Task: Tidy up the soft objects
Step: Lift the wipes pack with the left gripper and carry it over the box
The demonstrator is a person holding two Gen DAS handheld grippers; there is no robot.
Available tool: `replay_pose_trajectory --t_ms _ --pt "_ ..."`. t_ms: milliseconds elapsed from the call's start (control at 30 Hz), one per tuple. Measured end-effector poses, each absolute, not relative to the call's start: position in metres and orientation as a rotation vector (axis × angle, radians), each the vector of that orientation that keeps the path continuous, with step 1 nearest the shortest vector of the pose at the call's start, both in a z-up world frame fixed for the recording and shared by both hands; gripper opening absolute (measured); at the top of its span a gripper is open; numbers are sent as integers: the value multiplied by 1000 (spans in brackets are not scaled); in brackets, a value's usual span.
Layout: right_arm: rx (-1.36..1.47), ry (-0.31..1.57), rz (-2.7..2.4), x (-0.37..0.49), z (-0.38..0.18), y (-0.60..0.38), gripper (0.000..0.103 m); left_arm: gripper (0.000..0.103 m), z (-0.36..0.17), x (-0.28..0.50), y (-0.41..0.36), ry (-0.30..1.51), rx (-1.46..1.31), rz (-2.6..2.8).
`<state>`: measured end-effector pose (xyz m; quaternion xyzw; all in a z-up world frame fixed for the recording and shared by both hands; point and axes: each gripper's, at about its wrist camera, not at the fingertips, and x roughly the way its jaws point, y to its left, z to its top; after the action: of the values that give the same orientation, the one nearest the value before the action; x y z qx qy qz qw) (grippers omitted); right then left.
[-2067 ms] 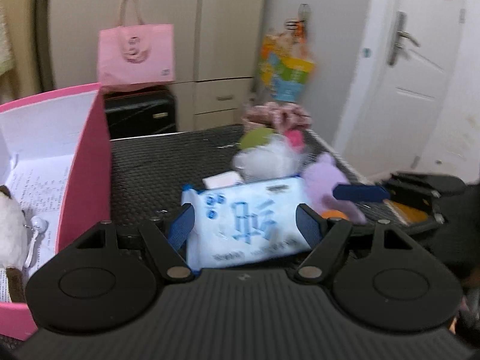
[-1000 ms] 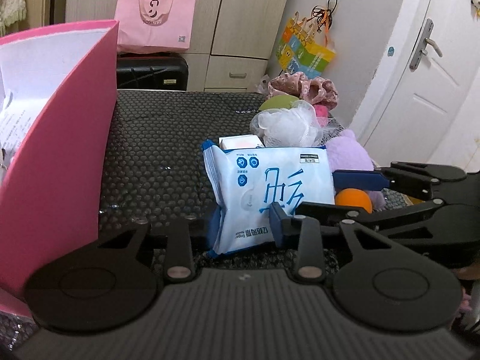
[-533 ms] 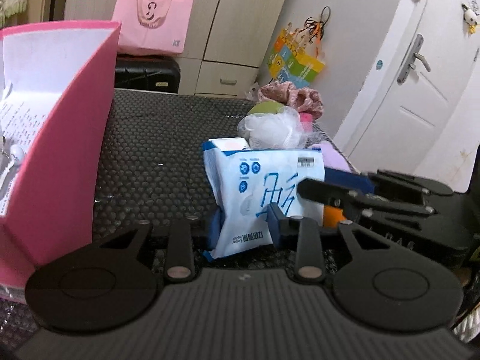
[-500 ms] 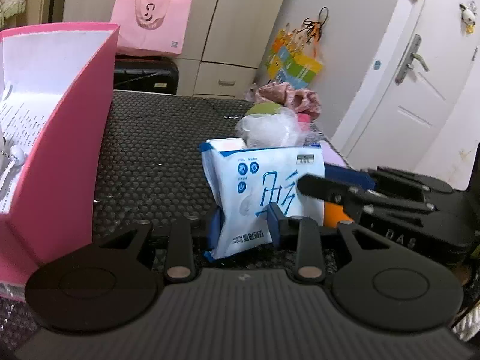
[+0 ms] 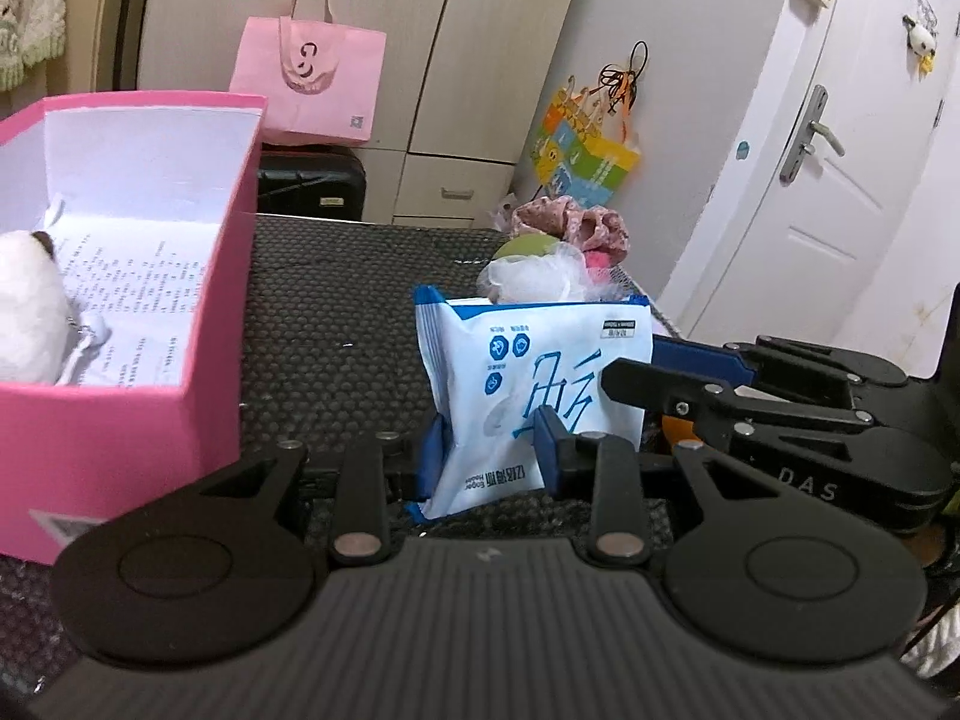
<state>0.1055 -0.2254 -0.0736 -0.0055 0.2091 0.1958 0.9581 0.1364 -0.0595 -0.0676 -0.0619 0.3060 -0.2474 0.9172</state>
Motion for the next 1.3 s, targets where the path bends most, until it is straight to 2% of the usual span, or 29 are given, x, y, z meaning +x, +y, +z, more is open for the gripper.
replay_pose_trajectory --t_ms 267,333,400,767,1300 --pt "14 458 398 91 -71 -219 33 31 -63 121 -50 641 -109 -529" --pt "36 491 401 87 -70 -217 43 31 -62 116 -47 655 -108 -544" --pt "54 523 407 84 -68 -214 48 31 -60 110 -46 678 -98 -556" --pt "39 613 406 53 -64 -188 48 31 -51 77 -19 728 -96 -591" --pt "27 640 471 24 -43 -150 48 31 -30 43 28 755 -97 -633"
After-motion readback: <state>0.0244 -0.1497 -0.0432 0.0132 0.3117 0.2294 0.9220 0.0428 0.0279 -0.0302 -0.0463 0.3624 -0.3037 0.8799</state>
